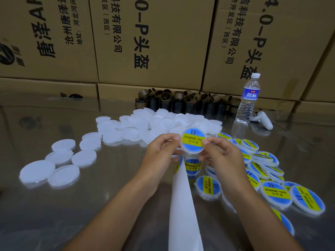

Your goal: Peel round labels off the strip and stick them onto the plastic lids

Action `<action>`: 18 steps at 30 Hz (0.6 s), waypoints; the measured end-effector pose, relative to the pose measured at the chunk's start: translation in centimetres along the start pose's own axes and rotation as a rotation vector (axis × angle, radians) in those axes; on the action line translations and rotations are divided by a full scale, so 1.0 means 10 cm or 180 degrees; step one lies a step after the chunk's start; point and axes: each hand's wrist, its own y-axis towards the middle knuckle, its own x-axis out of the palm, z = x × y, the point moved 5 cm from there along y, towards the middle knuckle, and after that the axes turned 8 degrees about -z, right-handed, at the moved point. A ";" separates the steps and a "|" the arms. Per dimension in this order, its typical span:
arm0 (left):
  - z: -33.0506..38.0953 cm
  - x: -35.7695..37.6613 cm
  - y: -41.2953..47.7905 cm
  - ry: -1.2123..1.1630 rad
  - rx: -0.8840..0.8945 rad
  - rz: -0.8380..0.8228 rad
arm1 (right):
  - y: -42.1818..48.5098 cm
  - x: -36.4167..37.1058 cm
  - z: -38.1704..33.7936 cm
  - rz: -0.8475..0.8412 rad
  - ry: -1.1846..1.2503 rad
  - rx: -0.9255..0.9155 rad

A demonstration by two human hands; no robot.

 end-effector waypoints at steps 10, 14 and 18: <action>-0.05 -0.15 0.03 -0.0006 -0.0059 0.0322 | 0.10 -0.49 0.31 0.1361 0.0032 0.0706; -0.06 -0.17 0.03 -0.0059 -0.0013 0.0347 | 0.11 -0.54 0.37 0.1521 0.0233 0.0784; -0.05 -0.18 0.03 -0.0042 0.0002 0.0323 | 0.13 -0.56 0.35 0.1641 -0.0064 0.0692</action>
